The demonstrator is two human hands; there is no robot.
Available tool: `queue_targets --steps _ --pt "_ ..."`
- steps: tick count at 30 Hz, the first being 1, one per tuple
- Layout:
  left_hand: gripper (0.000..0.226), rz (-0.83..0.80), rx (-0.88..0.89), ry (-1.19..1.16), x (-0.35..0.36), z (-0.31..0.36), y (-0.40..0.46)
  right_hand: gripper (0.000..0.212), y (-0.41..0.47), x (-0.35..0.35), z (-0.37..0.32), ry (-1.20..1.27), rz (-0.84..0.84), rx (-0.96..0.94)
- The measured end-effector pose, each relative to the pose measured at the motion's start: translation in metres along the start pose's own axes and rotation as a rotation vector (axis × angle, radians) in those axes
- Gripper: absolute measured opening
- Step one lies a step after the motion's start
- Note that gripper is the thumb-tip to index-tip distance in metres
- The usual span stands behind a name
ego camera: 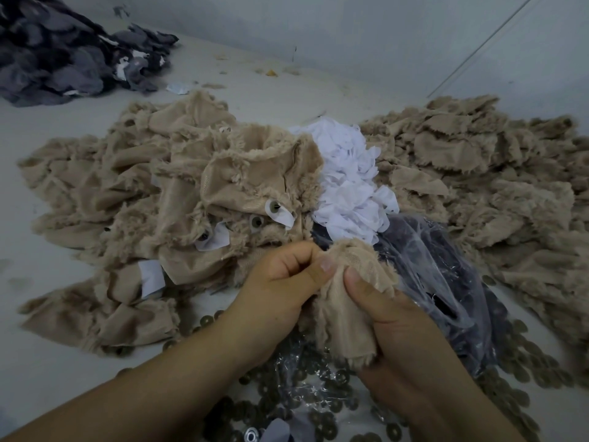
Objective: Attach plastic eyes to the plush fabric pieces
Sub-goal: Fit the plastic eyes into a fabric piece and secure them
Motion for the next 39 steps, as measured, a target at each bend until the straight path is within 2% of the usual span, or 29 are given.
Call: queue_targets --steps 14,18,21,23,25,28,31,33,37,39 --pt "0.027 -0.008 0.116 0.013 0.002 -0.001 -0.002 0.042 -0.003 0.003 0.004 0.121 -0.027 0.011" --pt "0.023 0.011 0.094 0.029 -0.004 0.002 0.001 0.036 0.000 -0.007 -0.001 -0.127 0.047 -0.097" --pt "0.019 -0.012 0.096 0.089 -0.008 0.008 0.002 0.055 -0.001 -0.012 -0.007 -0.403 0.085 -0.207" --pt "0.018 -0.005 0.119 0.169 -0.007 0.011 0.003 0.049 -0.004 -0.009 -0.005 -0.449 0.043 -0.199" --pt "0.014 0.019 0.158 0.256 -0.006 0.014 0.002 0.041 -0.007 -0.003 -0.004 -0.400 0.011 -0.159" --pt "0.010 -0.022 0.276 0.383 -0.003 0.021 -0.002 0.062 -0.003 -0.003 -0.003 -0.087 0.031 -0.028" --pt "0.007 -0.039 0.356 0.509 -0.004 0.025 -0.005 0.057 0.003 -0.008 -0.003 0.016 0.081 0.027" --pt "0.009 0.016 0.351 0.516 -0.007 0.027 -0.005 0.047 0.003 -0.010 -0.002 -0.011 0.081 -0.014" --pt "0.038 0.235 0.350 0.677 -0.008 0.030 -0.002 0.035 0.000 -0.008 -0.001 -0.178 -0.005 -0.129" --pt "0.038 0.295 0.346 0.730 -0.005 0.030 0.000 0.029 0.000 -0.008 -0.002 -0.195 -0.005 -0.154"
Point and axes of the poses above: each hand's wrist, its own y-axis towards the middle knuckle, its own x-axis out of the palm, z = x × y, the point moved 5 cm from there along y, towards the middle knuckle, and after that the axes turned 10 degrees about -x, right-handed, at the moved point
